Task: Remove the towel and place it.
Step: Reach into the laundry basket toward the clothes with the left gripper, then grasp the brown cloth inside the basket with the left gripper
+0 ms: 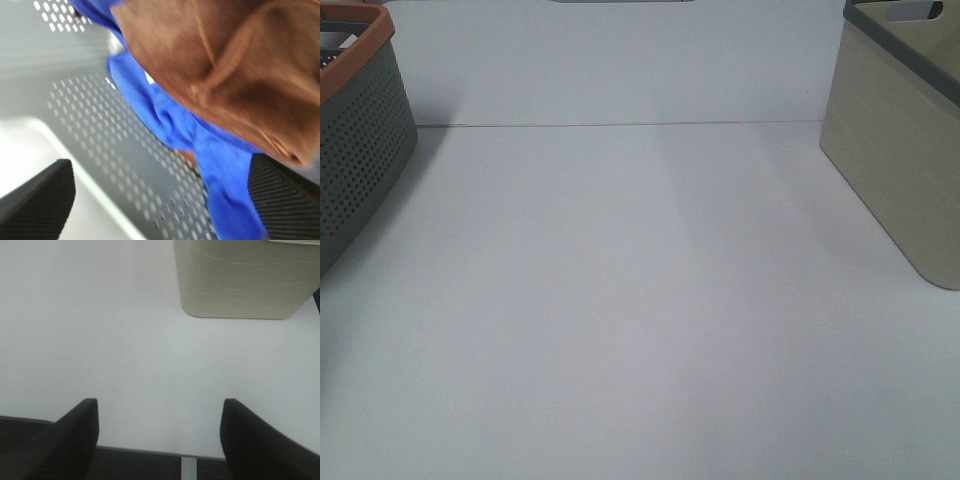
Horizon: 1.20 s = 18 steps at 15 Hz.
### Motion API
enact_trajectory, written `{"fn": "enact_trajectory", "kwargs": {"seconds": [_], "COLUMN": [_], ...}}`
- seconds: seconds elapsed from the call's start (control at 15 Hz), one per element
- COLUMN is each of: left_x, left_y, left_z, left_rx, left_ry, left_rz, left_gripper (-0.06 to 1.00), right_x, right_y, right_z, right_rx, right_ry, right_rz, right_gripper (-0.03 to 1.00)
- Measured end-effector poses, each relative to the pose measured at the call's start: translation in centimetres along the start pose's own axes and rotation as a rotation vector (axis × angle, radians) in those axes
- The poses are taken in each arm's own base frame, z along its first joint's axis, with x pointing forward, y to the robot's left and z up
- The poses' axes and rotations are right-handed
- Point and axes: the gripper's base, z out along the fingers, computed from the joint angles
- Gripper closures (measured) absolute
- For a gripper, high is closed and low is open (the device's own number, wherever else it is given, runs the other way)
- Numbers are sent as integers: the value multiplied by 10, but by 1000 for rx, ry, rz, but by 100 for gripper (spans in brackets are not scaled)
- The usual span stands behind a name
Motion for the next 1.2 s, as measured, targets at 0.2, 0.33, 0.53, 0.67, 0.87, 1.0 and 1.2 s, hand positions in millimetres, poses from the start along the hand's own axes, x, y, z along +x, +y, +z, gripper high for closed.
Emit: {"fn": "enact_trajectory", "kwargs": {"seconds": [0.2,0.33,0.53,0.67,0.87,1.0,1.2], "left_x": [-15,-21,-27,-30,-35,-35,-35], "left_y": [-11,-17,-25,-26,-34,-35,-34], "left_z": [29,41,55,60,72,73,73], "left_rx": [41,60,90,89,114,117,118], "left_ry": [-25,-35,-38,-41,-42,-42,-39], "left_rz": [97,113,126,130,141,130,75], "left_gripper": [14,19,30,41,49,49,49], "right_x": [0,0,0,0,0,0,0], "right_y": [0,0,0,0,0,0,1], "right_z": [0,0,0,0,0,0,0], "right_rx": [0,-1,-1,-1,-4,-5,-6], "right_ry": [0,0,0,0,-1,-1,-1], "right_rz": [0,0,0,0,2,3,3], "right_gripper": [37,37,37,37,37,37,37]}}
